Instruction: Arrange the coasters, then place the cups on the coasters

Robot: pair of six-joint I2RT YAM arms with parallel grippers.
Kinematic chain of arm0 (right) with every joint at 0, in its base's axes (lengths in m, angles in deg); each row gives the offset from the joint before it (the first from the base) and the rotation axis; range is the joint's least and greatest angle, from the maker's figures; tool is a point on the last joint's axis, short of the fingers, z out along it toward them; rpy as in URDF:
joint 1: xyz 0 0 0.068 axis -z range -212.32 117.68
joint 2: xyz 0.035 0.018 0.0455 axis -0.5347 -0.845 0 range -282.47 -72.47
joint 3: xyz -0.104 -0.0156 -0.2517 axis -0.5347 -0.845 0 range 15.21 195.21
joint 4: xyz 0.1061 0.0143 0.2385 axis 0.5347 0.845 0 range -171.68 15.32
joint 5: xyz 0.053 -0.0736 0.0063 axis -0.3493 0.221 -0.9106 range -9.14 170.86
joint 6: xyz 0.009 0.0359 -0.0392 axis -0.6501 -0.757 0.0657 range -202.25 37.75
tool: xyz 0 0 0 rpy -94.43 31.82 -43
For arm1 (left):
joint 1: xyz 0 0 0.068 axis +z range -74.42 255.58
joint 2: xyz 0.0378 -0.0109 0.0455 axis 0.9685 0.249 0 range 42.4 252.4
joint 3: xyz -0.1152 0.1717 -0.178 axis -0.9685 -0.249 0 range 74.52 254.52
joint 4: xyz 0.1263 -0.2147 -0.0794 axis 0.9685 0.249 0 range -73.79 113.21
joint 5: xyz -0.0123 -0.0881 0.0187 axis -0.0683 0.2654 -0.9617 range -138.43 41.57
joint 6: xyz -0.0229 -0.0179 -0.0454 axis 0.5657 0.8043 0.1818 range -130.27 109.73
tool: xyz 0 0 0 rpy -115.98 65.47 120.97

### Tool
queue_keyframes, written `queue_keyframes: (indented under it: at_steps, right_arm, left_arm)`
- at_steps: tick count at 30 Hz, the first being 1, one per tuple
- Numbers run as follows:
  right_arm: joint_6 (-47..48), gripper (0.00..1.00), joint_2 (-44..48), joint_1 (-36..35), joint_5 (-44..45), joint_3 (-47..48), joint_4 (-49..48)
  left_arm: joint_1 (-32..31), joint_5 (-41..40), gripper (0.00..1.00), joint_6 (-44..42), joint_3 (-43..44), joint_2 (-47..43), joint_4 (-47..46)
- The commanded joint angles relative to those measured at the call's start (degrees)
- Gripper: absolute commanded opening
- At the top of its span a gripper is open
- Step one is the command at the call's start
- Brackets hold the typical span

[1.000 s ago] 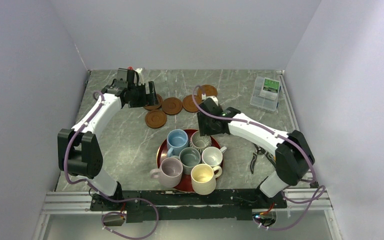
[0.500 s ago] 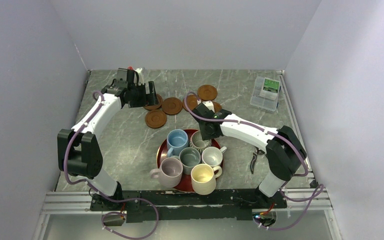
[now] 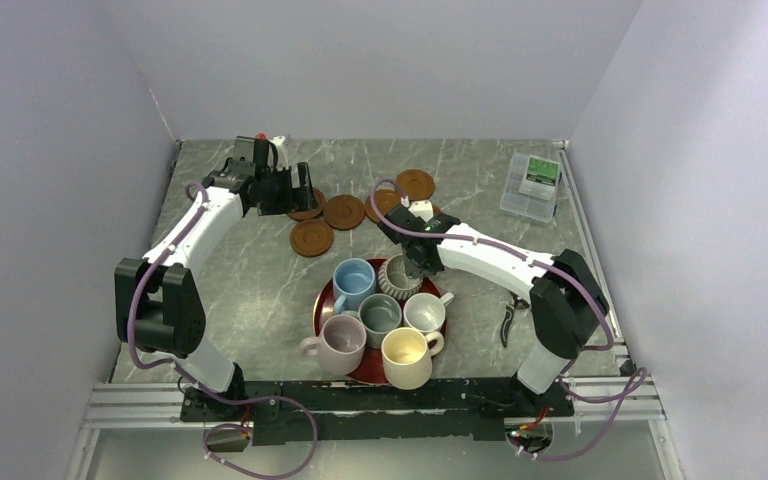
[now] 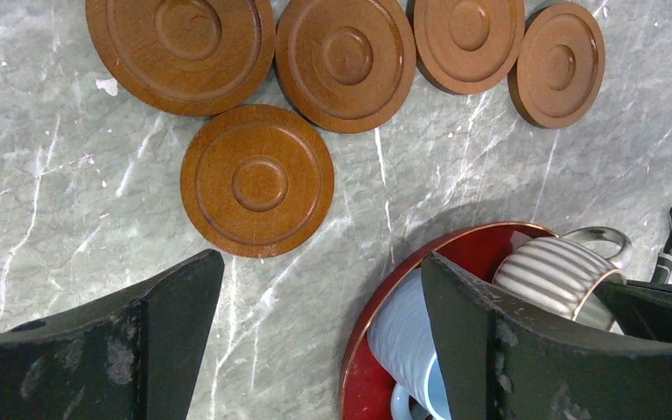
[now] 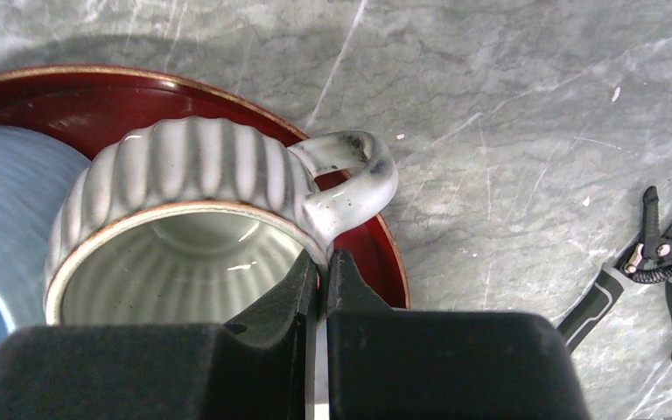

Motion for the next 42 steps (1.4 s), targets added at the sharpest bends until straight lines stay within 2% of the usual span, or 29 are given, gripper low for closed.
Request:
queue_keyframes:
  at_steps: [1,12,15,18,28,34,42]
  right_arm:
    - [-4.3,0.00,0.0,0.1,3.9,6.1,2.8]
    - [-8.8,0.00,-4.3,0.3,10.6,20.4,17.5]
    - [-10.0,0.00,-6.3,0.7,12.0,25.6,20.5]
    - [-9.5,0.00,-9.3,1.9,12.0,32.6,22.4]
    - [-6.8,0.00,-25.0,8.2,9.5,58.9,30.2]
    - [-7.0,0.00,-27.5,11.7,6.4,60.6,27.2]
    - [-7.0,0.00,-32.2,12.8,2.6,63.5,22.5]
  left_arm:
    - [-0.1,1.2,0.90,0.2,1.1,-2.7,-1.2]
    - [-0.1,-0.4,0.90,0.0,1.0,-4.2,-1.2]
    - [-0.1,-3.6,0.89,-0.7,0.4,-5.4,-1.7]
    - [0.0,-6.5,0.90,-1.1,0.2,-6.2,-1.5]
    - [0.8,-6.4,0.90,-0.8,-0.4,-9.1,-2.5]
    - [1.2,-6.1,0.90,-0.5,-0.4,-9.3,-2.6]
    - [1.4,-4.4,0.90,0.1,-0.4,-9.0,-2.7]
